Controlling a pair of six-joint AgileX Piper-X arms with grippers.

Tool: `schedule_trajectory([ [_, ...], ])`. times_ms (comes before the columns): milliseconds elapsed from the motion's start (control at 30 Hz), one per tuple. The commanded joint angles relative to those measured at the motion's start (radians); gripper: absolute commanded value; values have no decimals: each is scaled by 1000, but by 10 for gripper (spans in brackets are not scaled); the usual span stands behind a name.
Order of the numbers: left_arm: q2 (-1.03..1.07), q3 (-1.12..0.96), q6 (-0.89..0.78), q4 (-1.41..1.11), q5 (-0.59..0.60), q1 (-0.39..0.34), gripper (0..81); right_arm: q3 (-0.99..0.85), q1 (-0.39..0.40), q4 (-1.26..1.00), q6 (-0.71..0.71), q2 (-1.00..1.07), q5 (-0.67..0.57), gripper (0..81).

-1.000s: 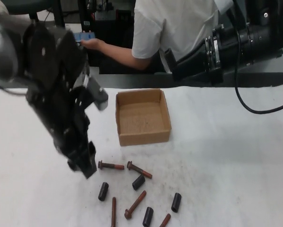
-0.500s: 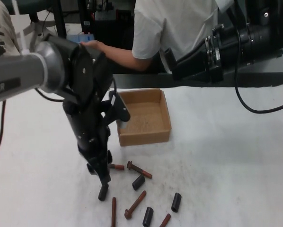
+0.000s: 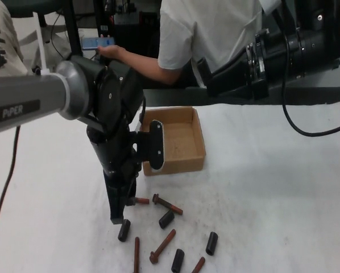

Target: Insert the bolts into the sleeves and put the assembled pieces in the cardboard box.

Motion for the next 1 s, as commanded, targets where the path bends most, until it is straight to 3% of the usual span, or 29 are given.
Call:
schedule_trajectory([
  [0, -2, -4, 13, -21, -11, -4, 349, -7, -3, -14, 12, -11, -28, 8],
  [467, 65, 7, 143, -43, -45, 13, 349, -7, -3, -14, 20, -11, -28, 8],
  [967, 110, 7, 157, -94, -48, 60, 347, -7, -3, 0, 23, -11, -54, 8],
])
